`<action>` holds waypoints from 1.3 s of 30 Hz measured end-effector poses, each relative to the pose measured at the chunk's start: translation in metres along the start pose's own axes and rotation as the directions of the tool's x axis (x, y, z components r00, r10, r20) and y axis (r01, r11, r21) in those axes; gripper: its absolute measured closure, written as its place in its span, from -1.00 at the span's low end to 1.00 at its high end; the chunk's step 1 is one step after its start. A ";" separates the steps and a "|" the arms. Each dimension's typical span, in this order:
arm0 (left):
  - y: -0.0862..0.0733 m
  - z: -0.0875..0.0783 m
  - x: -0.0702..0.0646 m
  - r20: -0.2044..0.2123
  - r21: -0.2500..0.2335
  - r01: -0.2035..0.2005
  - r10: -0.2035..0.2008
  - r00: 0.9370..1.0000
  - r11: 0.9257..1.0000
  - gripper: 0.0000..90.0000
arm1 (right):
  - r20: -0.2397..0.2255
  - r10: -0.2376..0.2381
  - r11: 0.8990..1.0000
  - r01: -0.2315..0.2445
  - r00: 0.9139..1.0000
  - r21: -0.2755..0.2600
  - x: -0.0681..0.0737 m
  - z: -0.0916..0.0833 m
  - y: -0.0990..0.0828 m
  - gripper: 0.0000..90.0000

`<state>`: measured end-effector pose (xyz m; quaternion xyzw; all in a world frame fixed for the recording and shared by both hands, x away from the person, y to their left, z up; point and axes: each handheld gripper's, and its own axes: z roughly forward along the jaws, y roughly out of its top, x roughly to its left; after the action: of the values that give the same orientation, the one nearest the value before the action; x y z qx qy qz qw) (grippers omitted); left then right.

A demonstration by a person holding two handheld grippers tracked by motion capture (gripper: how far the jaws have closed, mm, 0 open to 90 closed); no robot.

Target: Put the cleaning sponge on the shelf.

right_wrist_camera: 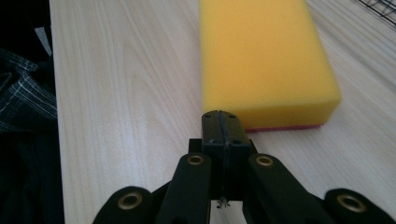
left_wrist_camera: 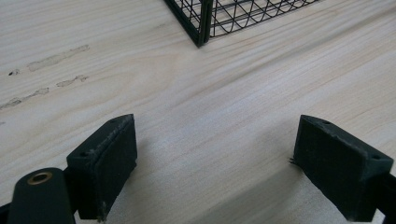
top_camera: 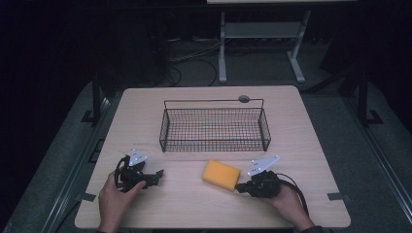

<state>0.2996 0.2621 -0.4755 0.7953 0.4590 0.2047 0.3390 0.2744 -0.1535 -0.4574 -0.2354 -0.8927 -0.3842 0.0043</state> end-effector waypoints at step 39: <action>0.000 0.000 0.000 0.000 0.000 0.000 0.000 1.000 1.000 -0.72 | 0.150 0.058 0.995 -0.069 0.987 0.068 0.003 -0.010 0.020 -0.51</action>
<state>0.2996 0.2622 -0.4755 0.7955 0.4588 0.2047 0.3387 0.2785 -0.1468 -0.4359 -0.2914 -0.8960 -0.3326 -0.0409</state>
